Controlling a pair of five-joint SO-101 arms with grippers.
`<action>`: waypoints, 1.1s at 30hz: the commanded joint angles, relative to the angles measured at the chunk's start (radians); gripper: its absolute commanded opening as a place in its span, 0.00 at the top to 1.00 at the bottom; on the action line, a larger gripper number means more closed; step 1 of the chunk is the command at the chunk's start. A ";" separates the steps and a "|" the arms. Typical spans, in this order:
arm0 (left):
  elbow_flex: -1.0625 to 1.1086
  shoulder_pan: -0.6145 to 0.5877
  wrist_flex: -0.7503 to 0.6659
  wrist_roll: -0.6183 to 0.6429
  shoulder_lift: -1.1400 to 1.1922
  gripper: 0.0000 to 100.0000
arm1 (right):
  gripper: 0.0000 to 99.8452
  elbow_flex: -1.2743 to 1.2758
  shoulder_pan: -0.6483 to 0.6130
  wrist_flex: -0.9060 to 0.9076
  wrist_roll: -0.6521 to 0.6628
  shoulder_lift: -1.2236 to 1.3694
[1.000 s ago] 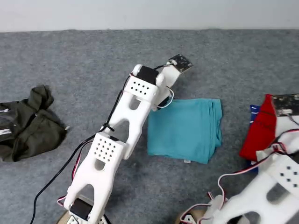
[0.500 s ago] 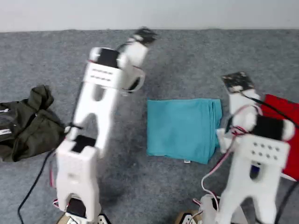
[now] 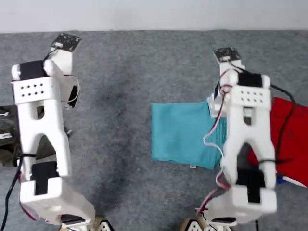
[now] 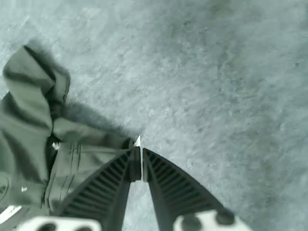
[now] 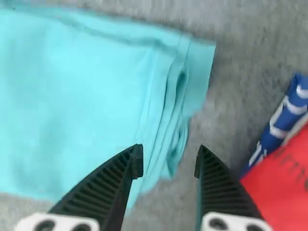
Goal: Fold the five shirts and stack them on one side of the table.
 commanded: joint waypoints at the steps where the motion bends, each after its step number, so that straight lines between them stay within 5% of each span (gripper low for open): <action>1: 0.004 -0.014 0.026 -0.009 -0.075 0.98 | 0.82 -0.181 -0.016 -0.005 -0.012 0.125; 17: 0.005 -0.012 0.026 -0.008 -0.074 0.98 | 0.85 -0.361 -0.076 -0.012 -0.012 0.378; 33: 0.022 -0.005 0.021 -0.009 -0.071 0.98 | 0.85 -0.394 -0.015 0.041 -0.006 0.309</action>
